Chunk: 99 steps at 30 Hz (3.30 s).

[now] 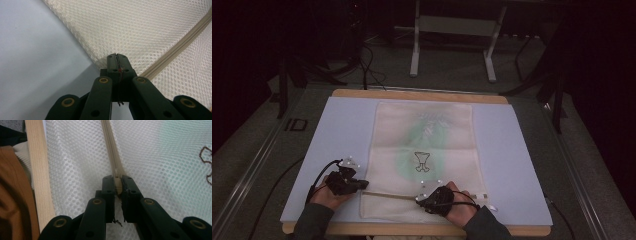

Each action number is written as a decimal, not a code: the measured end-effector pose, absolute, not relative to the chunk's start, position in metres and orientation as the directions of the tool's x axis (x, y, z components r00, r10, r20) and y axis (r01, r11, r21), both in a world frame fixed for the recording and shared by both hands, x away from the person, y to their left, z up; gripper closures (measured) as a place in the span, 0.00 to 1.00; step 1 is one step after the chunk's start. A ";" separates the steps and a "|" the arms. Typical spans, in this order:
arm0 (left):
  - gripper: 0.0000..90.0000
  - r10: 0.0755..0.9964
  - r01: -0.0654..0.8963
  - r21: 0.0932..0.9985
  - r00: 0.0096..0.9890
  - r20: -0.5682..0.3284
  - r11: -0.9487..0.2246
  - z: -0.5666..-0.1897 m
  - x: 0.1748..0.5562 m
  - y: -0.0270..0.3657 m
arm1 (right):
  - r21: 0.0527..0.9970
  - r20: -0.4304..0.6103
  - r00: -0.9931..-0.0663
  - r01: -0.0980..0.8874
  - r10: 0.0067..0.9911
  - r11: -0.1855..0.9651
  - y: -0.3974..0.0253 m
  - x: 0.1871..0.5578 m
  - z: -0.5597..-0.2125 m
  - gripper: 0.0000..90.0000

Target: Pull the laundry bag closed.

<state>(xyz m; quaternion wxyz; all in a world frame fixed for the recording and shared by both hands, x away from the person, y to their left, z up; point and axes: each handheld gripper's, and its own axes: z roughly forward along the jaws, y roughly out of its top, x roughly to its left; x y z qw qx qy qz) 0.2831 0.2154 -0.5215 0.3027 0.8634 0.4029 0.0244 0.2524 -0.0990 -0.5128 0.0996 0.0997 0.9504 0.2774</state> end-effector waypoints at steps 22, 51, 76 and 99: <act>1.00 0.710 0.681 0.542 0.674 -0.203 -0.492 -0.522 0.283 0.216 | 0.549 -0.121 -0.953 0.170 0.279 0.818 -0.118 0.253 -0.514 0.91; 1.00 0.710 0.682 0.543 0.674 -0.205 -0.490 -0.522 0.283 0.216 | 0.557 -0.099 -0.934 0.234 0.343 0.797 -0.148 0.256 -0.514 0.91; 1.00 0.708 0.679 0.542 0.677 -0.201 -0.495 -0.521 0.283 0.215 | 0.552 -0.100 -0.920 0.265 0.379 0.791 -0.170 0.257 -0.509 0.91; 1.00 0.708 0.679 0.543 0.677 -0.201 -0.495 -0.521 0.283 0.216 | 0.547 -0.096 -0.902 0.305 0.421 0.779 -0.192 0.257 -0.508 0.91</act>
